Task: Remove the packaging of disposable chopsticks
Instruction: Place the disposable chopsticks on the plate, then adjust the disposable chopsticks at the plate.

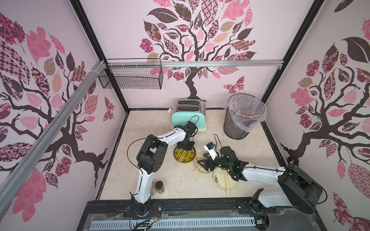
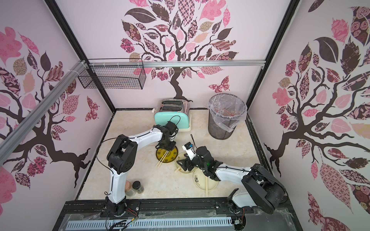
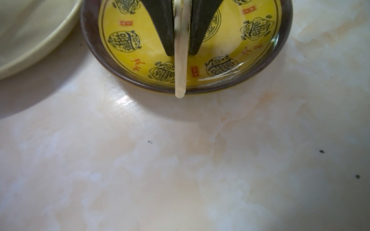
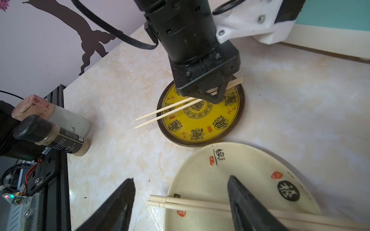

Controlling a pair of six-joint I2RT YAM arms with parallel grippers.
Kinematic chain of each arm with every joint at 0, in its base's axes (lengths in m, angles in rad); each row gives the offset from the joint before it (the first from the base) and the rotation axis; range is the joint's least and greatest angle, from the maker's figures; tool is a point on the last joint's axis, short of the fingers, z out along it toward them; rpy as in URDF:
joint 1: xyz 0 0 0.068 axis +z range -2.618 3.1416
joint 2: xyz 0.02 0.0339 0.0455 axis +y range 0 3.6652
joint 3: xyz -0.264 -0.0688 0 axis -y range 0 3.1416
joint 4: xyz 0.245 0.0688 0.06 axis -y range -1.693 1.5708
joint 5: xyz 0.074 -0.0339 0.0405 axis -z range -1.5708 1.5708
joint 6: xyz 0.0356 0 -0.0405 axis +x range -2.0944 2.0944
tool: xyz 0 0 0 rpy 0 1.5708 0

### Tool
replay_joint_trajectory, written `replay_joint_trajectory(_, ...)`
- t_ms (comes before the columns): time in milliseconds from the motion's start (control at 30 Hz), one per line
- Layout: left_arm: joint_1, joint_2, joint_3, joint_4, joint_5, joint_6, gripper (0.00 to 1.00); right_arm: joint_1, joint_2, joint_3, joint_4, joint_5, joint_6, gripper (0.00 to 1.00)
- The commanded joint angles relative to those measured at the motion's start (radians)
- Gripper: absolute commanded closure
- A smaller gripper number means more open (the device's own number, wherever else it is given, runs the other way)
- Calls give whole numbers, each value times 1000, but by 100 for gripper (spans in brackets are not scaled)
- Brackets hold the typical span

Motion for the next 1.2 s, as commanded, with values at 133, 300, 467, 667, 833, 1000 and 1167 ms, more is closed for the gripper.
replay_joint_trajectory(133, -5, -1, 18, -18, -15, 6, 77, 8, 16, 43, -18, 4, -9, 24)
replay_joint_trajectory(300, -8, -25, -7, -18, -21, 3, 74, 11, 19, 45, -21, 4, -11, 23)
replay_joint_trajectory(467, -14, -45, -42, -12, -31, -3, 73, 12, 22, 48, -22, 2, -11, 23)
replay_joint_trajectory(667, -19, -70, -68, -17, -43, -6, 71, 13, 22, 48, -26, 2, -15, 22)
replay_joint_trajectory(833, -18, -85, -82, -23, -48, -7, 70, 14, 24, 50, -28, 0, -16, 22)
replay_joint_trajectory(1000, -20, -95, -104, -19, -47, -9, 73, 16, 23, 50, -30, 0, -17, 22)
replay_joint_trajectory(1167, -22, -92, -104, -18, -45, -10, 83, 17, 24, 50, -32, 1, -19, 22)
